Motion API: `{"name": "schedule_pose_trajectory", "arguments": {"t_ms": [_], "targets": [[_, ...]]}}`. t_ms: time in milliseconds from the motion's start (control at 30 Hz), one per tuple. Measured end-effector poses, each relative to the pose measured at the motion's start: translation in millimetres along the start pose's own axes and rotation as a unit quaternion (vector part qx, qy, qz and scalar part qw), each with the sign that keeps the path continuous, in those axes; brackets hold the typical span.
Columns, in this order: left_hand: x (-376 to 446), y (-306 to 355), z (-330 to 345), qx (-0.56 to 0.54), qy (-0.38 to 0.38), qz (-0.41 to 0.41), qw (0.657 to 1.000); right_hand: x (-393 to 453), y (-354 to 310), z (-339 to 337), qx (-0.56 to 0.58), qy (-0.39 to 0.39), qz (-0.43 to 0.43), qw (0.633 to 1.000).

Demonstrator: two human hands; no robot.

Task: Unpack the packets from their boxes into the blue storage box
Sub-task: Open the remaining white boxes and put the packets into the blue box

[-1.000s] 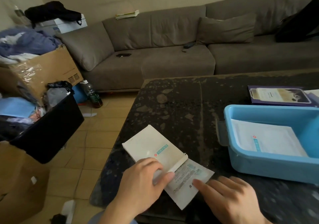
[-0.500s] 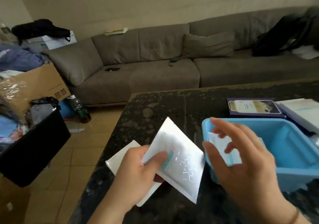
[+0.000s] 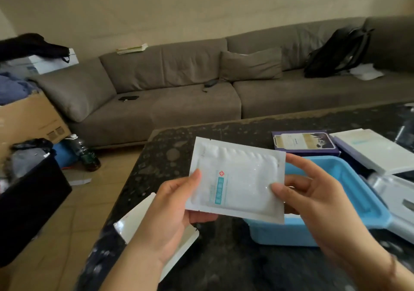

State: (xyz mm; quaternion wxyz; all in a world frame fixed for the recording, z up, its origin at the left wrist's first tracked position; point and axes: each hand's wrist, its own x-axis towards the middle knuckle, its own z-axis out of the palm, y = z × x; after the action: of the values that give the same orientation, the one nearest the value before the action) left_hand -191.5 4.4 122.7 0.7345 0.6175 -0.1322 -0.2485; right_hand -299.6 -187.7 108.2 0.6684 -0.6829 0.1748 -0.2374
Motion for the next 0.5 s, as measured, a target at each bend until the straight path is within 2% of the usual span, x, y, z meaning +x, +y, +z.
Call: {"name": "schedule_pose_trajectory", "arguments": {"t_ms": [200, 300, 433, 500], "targets": [[33.4, 0.1, 22.5, 0.092, -0.028, 0.004, 0.995, 17.8, -4.3, -39.3, -0.037, 0.025, 0.008, 0.999], [53.8, 3.3, 34.2, 0.195, -0.024, 0.024, 0.980, 37.3, -4.7, -63.8, -0.073, 0.030, 0.051, 0.996], [71.3, -7.0, 46.7, 0.397, -0.004, 0.095, 0.913, 59.3, 8.2, -90.6, -0.128, 0.017, 0.119, 0.984], [74.6, -13.9, 50.5, 0.448, -0.006, 0.126, 0.885, 64.3, 16.9, -95.5, -0.139, 0.002, 0.152, 0.978]]}}
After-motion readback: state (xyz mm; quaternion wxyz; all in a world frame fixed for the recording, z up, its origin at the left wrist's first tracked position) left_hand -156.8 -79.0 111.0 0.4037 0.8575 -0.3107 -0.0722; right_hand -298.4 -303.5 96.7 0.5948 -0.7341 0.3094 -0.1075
